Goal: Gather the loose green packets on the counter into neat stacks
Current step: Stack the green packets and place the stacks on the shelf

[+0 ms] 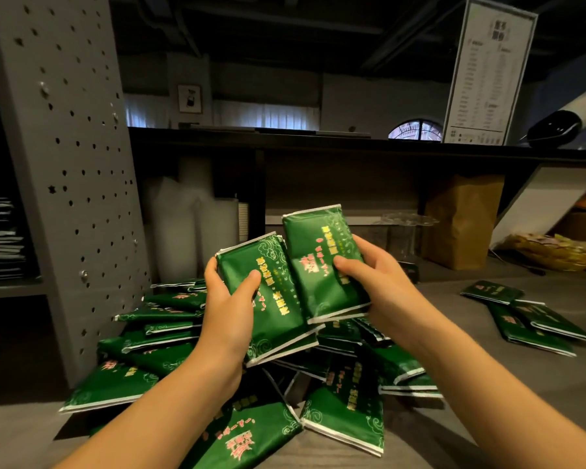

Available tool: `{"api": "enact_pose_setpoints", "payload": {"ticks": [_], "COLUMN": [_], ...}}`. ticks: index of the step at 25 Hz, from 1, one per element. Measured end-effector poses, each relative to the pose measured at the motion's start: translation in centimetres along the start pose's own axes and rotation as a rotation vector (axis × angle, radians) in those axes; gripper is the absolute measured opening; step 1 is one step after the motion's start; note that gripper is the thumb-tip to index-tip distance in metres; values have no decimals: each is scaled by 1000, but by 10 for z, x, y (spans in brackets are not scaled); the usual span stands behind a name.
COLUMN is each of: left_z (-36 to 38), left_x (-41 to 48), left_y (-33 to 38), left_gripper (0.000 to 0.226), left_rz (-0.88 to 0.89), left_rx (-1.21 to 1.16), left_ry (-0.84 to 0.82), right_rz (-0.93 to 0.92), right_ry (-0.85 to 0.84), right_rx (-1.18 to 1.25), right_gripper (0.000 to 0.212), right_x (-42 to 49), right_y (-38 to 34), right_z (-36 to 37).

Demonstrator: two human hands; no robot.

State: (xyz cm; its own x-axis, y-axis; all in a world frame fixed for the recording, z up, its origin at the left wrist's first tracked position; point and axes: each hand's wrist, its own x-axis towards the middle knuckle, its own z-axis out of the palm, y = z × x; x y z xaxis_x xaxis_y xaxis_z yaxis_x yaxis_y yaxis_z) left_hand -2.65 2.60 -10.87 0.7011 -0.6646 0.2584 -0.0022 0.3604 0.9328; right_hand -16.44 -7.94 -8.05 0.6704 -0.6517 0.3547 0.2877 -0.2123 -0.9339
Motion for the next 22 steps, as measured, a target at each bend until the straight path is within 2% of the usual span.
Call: {"api": "enact_pose_setpoints", "payload": {"ticks": [6,11,15,17,19,20,22], "left_z": [5,10,7,6,7,7,8], "left_x": [-4,-11,-9,-10,-12,-12,-13], "left_y": [-2,-3,-5,-3,-3,-3,-4], "left_gripper": [42,66,68,67,65,65,65], "left_rz": [27,98,90,66,46,42,41], "left_rx": [-40,36,70,75,79,83,95], "left_ry": [2,-47,-28,-40,-53,-58,-65], "right_rz": [-140,-114,-158,-189,-111,-31,140], "right_ry": [-50,-139,-170,-50,54,76,68], "right_rx": [-272,-367,-430,-715,-1090,-1203,-1253], "right_gripper": [42,63,33,34,35,35,36], "right_x": [-14,-15,-8,6,21,28,33], "right_y": [23,34,18,16,20,24,32], "right_z": [40,49,30,2,-35,-53,-80]}}
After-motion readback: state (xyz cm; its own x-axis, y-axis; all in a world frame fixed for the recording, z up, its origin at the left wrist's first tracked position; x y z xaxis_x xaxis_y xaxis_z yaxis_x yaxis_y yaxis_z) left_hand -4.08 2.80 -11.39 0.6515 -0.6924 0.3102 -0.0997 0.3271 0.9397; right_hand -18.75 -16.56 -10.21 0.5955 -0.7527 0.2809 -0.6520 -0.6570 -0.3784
